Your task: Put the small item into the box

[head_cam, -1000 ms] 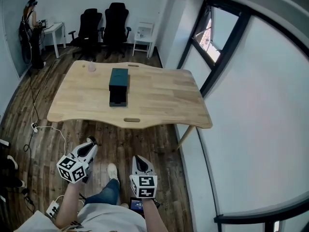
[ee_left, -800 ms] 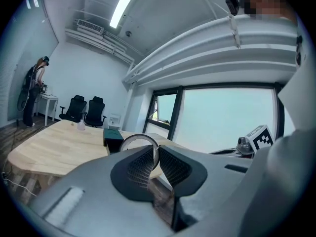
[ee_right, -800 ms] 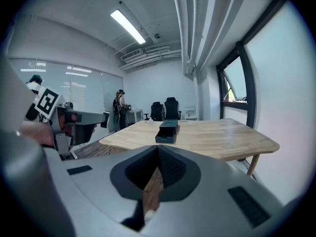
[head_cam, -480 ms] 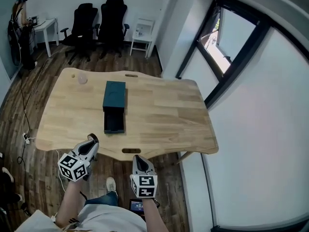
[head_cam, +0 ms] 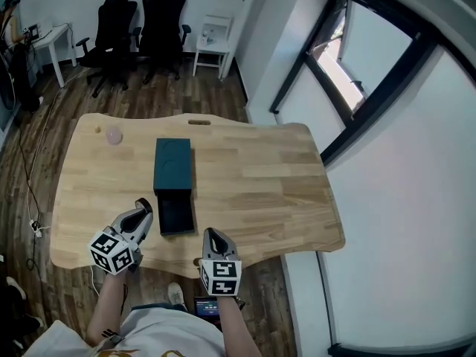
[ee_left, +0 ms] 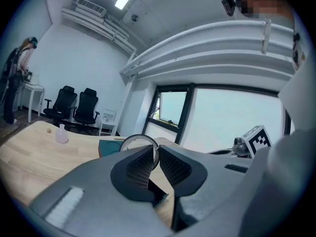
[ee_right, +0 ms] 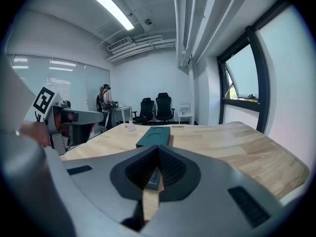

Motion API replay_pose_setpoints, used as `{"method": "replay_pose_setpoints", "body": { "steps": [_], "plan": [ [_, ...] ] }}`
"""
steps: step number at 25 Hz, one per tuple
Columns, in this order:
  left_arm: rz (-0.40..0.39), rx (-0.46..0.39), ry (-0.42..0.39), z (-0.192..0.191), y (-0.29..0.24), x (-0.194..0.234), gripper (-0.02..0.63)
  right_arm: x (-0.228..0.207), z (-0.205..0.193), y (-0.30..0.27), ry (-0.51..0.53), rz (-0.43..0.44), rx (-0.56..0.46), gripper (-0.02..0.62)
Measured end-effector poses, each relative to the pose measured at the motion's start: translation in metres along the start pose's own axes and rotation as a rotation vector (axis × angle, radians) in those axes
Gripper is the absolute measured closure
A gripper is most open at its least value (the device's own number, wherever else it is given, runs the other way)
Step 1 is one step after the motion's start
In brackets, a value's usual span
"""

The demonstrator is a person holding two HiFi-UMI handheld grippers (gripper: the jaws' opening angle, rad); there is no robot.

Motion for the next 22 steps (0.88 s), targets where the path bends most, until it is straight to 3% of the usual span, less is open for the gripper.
{"method": "replay_pose_setpoints", "body": {
  "steps": [7,22],
  "plan": [
    [-0.019,0.022,0.008,-0.002,-0.020,0.008,0.566,0.007,0.019,-0.016,0.021,0.005,-0.032,0.591],
    [-0.007,0.034,-0.042,0.010,-0.046,0.010,0.566,-0.013,0.018,-0.032,-0.007,0.031,-0.043,0.592]
  ]
}}
Point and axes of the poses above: the fingertips, and each gripper's own axes: y backward along the fingers, x to its left, z out of its top, the point moved 4 cm from there along y, backward along the fingers, and after that the axes turned 1 degree about -x, right-handed, at the moved point
